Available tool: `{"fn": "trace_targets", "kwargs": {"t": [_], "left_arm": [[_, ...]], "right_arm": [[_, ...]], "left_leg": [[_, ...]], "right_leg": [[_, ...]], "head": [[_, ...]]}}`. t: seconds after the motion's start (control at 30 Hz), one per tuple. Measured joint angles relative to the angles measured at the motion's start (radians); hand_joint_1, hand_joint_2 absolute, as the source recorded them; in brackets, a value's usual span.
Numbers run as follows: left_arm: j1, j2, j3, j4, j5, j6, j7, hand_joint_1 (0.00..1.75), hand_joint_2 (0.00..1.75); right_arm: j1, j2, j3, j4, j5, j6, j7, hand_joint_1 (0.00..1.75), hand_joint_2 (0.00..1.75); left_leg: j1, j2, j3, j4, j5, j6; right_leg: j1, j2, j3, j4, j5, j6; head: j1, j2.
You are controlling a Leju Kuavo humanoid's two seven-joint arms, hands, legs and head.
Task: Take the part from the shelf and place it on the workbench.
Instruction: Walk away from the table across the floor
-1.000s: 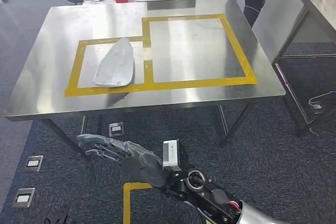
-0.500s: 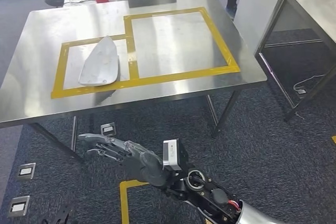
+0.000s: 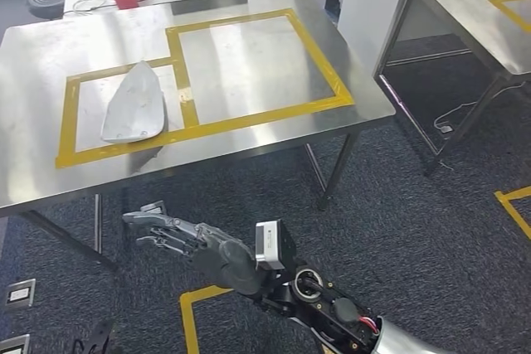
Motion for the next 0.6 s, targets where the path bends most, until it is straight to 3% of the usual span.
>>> {"fn": "trace_targets", "kwargs": {"t": [0.07, 0.17, 0.2, 0.23, 0.27, 0.33, 0.4, 0.5, 0.57, 0.6], "left_arm": [[0.0, -0.001, 0.002, 0.0, 0.0, 0.0, 0.0, 0.0, 0.0], [0.001, 0.0, 0.005, 0.0, 0.0, 0.0, 0.0, 0.0, 0.0], [0.001, 0.0, 0.005, 0.0, 0.0, -0.001, 0.0, 0.0, 0.0], [0.002, 0.0, 0.005, 0.0, 0.0, -0.002, 0.0, 0.0, 0.0], [0.002, 0.0, 0.006, 0.0, 0.001, -0.002, 0.0, 0.0, 0.0], [0.002, -0.001, 0.007, 0.0, 0.002, -0.002, 0.0, 0.0, 0.0], [0.002, -0.001, 0.008, 0.0, 0.002, -0.002, -0.001, 0.0, 0.0], [0.001, -0.001, 0.008, 0.0, 0.003, -0.002, -0.001, 0.0, 0.0], [0.001, -0.001, 0.009, 0.0, 0.003, -0.002, -0.001, 0.0, 0.0], [0.001, -0.001, 0.01, 0.0, 0.003, -0.002, -0.001, 0.0, 0.0]], "right_arm": [[0.0, 0.0, 0.0, 0.001, 0.0, -0.002, 0.0, 0.0, 0.0], [0.001, -0.001, -0.002, 0.001, 0.0, -0.01, 0.0, 0.0, 0.0], [0.001, -0.002, -0.002, 0.001, 0.0, -0.013, -0.001, 0.0, 0.0], [0.002, -0.003, -0.004, 0.001, -0.001, -0.016, -0.002, 0.0, 0.0], [0.002, -0.004, -0.006, 0.001, -0.002, -0.018, -0.003, 0.0, 0.0], [0.001, -0.005, -0.011, 0.0, -0.004, -0.019, -0.006, 0.0, 0.0], [0.0, -0.005, -0.015, -0.001, -0.006, -0.019, -0.007, 0.0, 0.0], [0.0, -0.006, -0.02, -0.002, -0.007, -0.019, -0.006, 0.0, 0.0], [-0.002, -0.006, -0.022, -0.003, -0.007, -0.019, -0.006, 0.0, 0.0], [-0.003, -0.006, -0.023, -0.003, -0.007, -0.019, -0.006, 0.0, 0.0]], "left_leg": [[0.002, 0.013, -0.002, -0.002, 0.003, 0.012], [-0.001, 0.033, -0.007, -0.002, 0.005, 0.019], [-0.002, 0.041, -0.008, -0.002, 0.005, 0.019], [-0.002, 0.048, -0.007, -0.002, 0.005, 0.019], [-0.003, 0.055, -0.006, -0.002, 0.005, 0.019], [-0.007, 0.068, -0.003, -0.002, 0.003, 0.017], [-0.011, 0.08, -0.002, -0.003, 0.003, 0.012], [-0.012, 0.095, 0.002, -0.006, 0.003, -0.001], [-0.009, 0.069, -0.015, 0.04, -0.03, -0.011], [-0.007, 0.049, -0.041, 0.097, -0.062, -0.015]], "right_leg": [[0.0, -0.024, -0.028, 0.061, -0.04, 0.011], [-0.005, -0.059, -0.119, 0.266, -0.14, 0.022], [-0.006, -0.061, -0.135, 0.305, -0.149, 0.023], [-0.007, -0.062, -0.132, 0.303, -0.138, 0.021], [-0.006, -0.064, -0.109, 0.259, -0.109, 0.018], [-0.001, -0.087, -0.029, 0.103, -0.041, 0.006], [0.007, -0.106, 0.016, 0.005, -0.015, -0.003], [0.007, -0.09, 0.018, -0.013, -0.009, -0.012], [0.0, -0.076, 0.023, -0.025, 0.0, -0.023], [-0.001, -0.07, 0.024, -0.029, 0.004, -0.027]], "head": [[0.001, 0.0], [0.001, 0.0], [0.001, 0.0], [0.001, 0.0], [0.001, 0.0], [0.001, 0.0], [0.001, 0.0], [0.001, 0.0], [0.0, 0.0], [-0.001, 0.0]]}}
